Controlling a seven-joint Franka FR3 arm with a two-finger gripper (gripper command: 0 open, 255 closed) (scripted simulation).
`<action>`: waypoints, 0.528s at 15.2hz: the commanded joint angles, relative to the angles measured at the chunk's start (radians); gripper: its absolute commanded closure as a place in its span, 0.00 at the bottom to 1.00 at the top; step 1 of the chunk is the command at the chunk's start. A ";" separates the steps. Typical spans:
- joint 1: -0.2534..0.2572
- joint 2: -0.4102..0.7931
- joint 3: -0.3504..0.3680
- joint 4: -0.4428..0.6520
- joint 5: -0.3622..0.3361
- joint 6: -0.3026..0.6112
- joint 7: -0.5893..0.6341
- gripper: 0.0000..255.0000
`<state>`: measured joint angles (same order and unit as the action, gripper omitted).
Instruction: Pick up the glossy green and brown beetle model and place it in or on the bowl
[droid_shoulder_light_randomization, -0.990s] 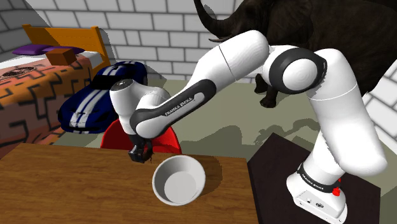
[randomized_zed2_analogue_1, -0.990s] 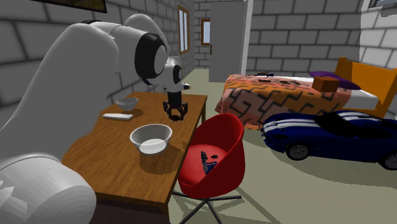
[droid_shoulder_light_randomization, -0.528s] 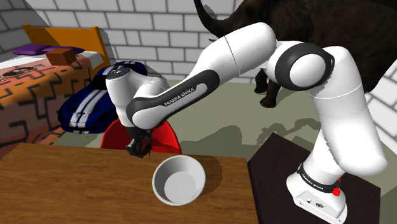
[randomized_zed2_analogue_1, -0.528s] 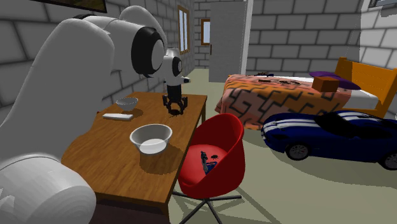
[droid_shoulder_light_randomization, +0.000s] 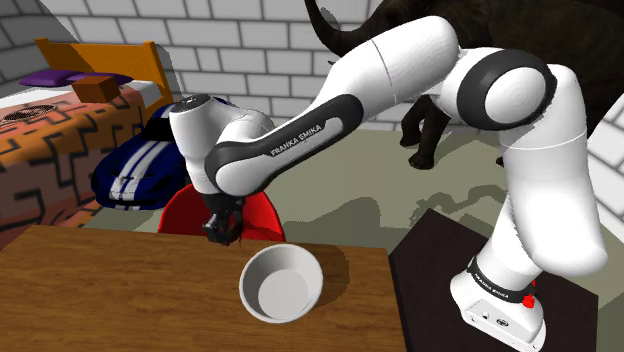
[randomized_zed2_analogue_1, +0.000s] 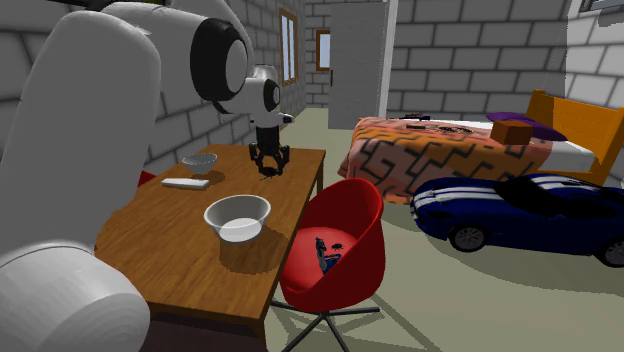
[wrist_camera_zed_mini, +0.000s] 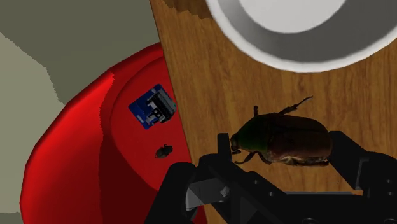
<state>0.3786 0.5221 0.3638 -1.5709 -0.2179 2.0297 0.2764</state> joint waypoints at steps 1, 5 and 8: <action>-0.009 -0.075 0.014 -0.119 0.016 0.044 0.016 1.00; -0.021 -0.215 0.044 -0.323 0.056 0.116 0.041 1.00; -0.022 -0.314 0.067 -0.458 0.094 0.159 0.055 1.00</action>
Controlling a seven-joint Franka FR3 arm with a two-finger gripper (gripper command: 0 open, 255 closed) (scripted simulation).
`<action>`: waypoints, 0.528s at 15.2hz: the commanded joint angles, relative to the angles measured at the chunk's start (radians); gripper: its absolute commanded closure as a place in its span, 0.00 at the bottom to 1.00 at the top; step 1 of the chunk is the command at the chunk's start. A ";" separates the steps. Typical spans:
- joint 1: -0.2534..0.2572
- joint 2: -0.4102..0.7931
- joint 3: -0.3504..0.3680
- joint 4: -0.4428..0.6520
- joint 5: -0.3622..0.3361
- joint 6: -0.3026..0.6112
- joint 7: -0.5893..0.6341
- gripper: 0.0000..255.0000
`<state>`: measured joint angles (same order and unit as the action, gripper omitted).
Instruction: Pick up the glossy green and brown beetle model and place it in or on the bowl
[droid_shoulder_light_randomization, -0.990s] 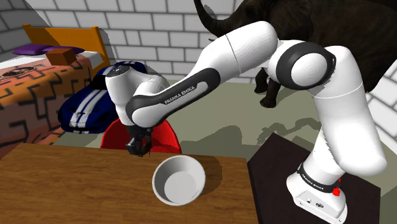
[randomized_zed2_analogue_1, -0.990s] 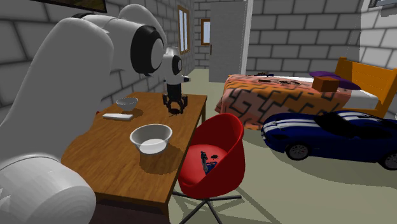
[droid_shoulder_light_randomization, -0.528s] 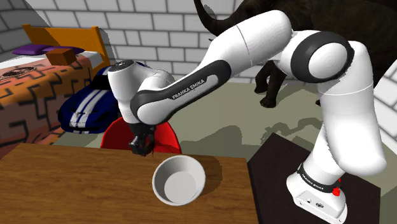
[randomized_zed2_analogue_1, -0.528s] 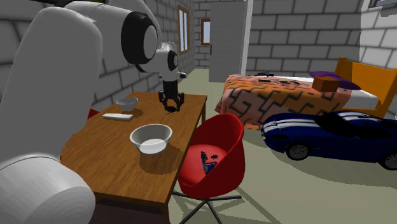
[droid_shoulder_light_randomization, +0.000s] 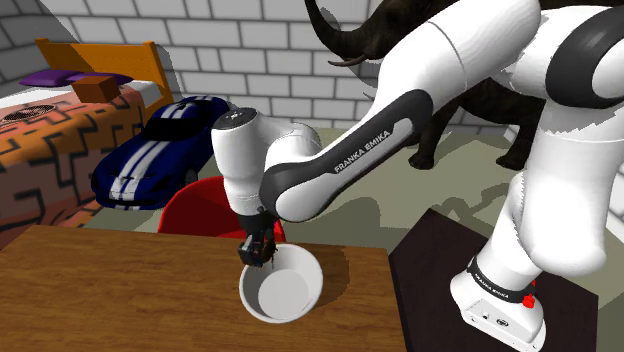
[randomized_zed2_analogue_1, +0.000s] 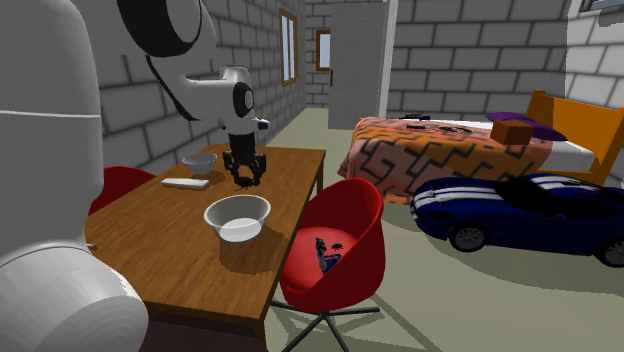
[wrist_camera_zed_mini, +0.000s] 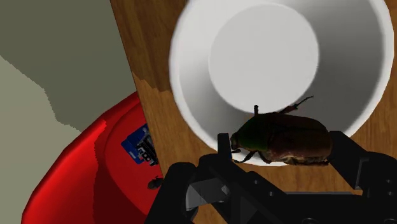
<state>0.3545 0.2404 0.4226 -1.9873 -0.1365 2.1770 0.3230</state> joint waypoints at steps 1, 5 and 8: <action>0.003 -0.083 0.021 -0.106 0.035 0.030 0.013 1.00; 0.008 -0.050 0.016 -0.126 0.014 0.078 0.028 1.00; 0.012 -0.024 0.011 -0.137 -0.003 0.113 0.040 1.00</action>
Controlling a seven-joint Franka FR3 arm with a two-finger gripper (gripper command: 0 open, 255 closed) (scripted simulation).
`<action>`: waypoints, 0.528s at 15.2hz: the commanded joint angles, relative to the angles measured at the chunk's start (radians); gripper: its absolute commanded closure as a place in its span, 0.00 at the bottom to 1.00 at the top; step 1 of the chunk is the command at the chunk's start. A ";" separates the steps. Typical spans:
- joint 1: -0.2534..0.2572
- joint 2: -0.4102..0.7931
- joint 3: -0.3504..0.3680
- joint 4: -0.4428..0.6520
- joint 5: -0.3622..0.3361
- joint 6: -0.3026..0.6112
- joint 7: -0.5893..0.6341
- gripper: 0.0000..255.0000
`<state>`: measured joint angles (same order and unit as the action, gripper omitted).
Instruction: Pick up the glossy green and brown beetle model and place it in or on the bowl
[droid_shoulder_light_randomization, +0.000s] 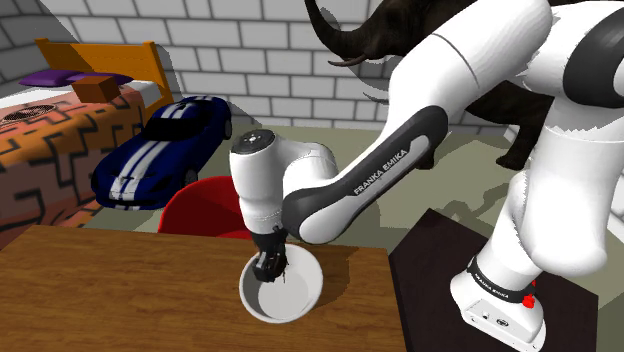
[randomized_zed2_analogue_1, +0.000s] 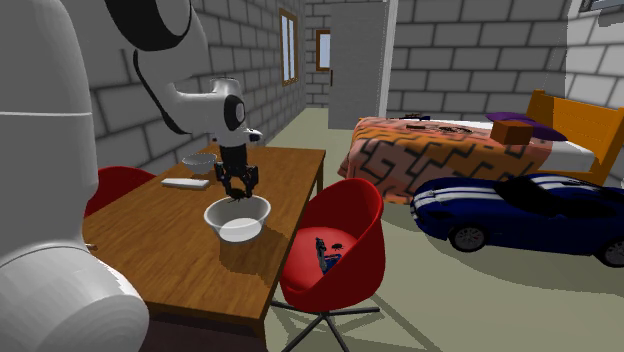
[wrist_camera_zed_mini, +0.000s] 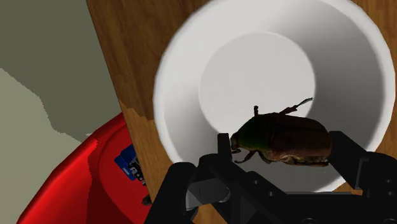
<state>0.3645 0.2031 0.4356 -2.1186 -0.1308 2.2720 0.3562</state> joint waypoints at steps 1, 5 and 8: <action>0.004 0.022 -0.004 -0.010 -0.015 0.030 0.011 1.00; 0.011 0.060 -0.013 -0.021 -0.040 0.075 0.029 1.00; 0.014 0.075 -0.017 -0.025 -0.050 0.092 0.036 1.00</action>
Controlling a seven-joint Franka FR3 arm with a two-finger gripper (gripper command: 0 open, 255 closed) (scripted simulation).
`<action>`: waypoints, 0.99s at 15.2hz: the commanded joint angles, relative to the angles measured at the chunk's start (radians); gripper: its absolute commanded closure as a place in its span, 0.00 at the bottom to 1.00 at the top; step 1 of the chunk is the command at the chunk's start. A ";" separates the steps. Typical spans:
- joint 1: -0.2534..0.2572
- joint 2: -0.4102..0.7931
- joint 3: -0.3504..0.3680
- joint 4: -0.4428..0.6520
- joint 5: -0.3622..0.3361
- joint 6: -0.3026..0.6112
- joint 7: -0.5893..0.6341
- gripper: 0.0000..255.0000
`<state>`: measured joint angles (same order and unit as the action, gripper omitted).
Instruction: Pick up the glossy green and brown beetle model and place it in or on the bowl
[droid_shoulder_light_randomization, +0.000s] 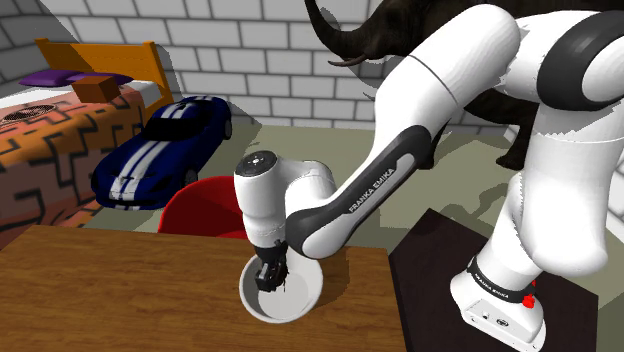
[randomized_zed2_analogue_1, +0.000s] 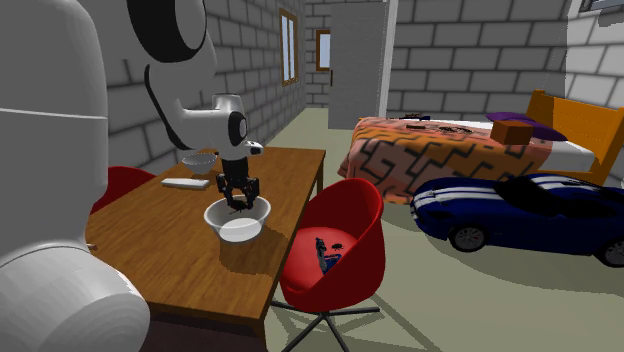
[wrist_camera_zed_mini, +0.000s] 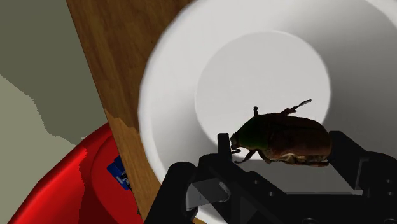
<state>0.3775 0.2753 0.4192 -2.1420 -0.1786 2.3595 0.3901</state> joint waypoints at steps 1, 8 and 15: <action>0.001 0.003 -0.001 -0.002 -0.002 0.005 0.002 1.00; 0.001 0.003 -0.001 -0.002 -0.002 0.005 0.002 0.00; -0.012 -0.065 0.017 0.025 0.043 -0.082 -0.029 0.00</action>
<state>0.3664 0.2291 0.4304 -2.1197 -0.1474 2.2984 0.3646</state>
